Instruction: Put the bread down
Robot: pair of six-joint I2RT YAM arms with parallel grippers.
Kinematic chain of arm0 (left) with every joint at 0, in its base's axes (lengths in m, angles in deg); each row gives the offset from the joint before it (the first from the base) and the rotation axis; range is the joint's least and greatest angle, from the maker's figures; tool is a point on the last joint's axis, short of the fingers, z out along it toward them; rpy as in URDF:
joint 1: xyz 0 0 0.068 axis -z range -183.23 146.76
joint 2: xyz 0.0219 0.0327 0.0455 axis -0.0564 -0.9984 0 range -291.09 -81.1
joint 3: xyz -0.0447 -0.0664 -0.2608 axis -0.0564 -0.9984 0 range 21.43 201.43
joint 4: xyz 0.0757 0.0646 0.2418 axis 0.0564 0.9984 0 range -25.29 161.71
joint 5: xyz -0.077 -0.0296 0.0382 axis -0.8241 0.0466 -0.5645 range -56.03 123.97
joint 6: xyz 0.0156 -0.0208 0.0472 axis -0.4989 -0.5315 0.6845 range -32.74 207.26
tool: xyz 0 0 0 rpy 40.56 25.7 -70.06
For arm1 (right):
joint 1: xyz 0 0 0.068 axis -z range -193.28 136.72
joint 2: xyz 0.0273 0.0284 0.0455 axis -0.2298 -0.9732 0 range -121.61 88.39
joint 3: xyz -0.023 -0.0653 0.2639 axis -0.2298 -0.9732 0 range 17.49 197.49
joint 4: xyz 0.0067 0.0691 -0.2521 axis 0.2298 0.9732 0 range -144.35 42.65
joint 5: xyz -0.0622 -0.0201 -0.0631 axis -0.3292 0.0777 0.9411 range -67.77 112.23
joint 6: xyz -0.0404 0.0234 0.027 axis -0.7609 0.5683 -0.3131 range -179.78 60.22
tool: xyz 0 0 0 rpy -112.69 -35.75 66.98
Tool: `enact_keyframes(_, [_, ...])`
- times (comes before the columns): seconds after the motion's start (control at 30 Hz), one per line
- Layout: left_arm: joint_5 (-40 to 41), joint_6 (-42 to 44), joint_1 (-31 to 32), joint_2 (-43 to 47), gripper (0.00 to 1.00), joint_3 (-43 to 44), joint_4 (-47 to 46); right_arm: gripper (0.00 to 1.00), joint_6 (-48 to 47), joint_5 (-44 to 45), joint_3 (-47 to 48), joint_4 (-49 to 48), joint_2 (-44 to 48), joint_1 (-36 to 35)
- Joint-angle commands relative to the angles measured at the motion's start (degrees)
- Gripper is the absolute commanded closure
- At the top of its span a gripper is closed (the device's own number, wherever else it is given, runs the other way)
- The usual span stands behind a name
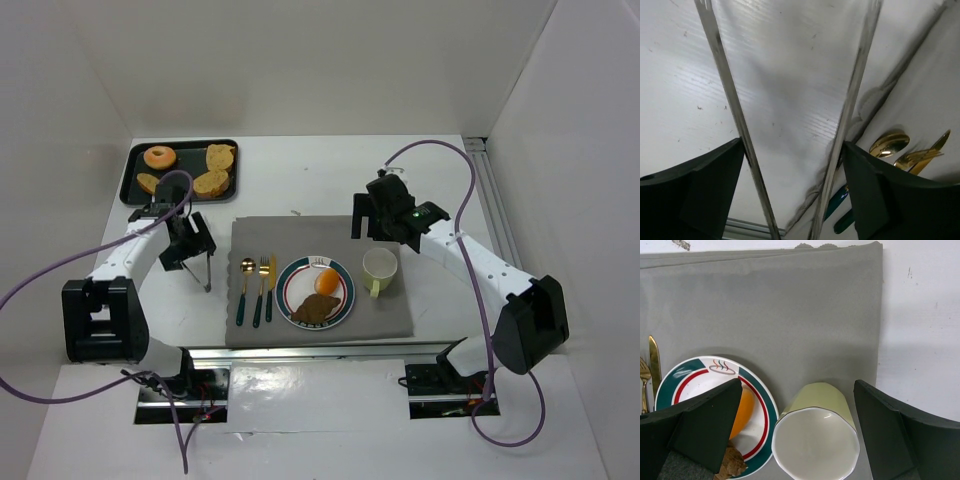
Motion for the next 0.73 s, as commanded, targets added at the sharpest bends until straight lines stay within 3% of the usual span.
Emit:
enact_keyframes(0.0, [2.36, -2.72, -1.32, -1.41, 0.07, 1.96, -0.83, 0.0, -0.18, -0.13, -0.23, -1.29, 1.19, 0.35])
enact_keyframes(0.1, [3.42, -2.72, -1.33, -2.12, 0.01, 3.8, 0.41, 0.0, -0.18, -0.66, -0.23, -1.3, 1.19, 0.35])
enact_keyframes(0.27, [3.43, -2.19, -1.33, 2.01, 0.01, 9.5, 4.0, 0.0, 0.52, 2.68, 0.81, 0.27, 1.19, 0.88])
enact_keyframes(0.37, [-1.04, -0.97, -1.33, 6.13, 0.01, 13.02, 4.63, 0.0, 2.01, 7.16, 1.52, 1.51, 1.19, 0.88])
enact_keyframes(0.5, [-7.2, 1.76, 2.88, 12.11, 0.01, 13.65, 2.18, 0.0, 2.02, 8.57, 1.52, 2.13, 1.19, 1.5])
enact_keyframes(0.7, [-8.53, 2.9, 7.38, 12.74, 0.01, 17.17, 4.01, 0.0, 3.94, 8.05, 1.52, 2.66, 0.67, 2.63])
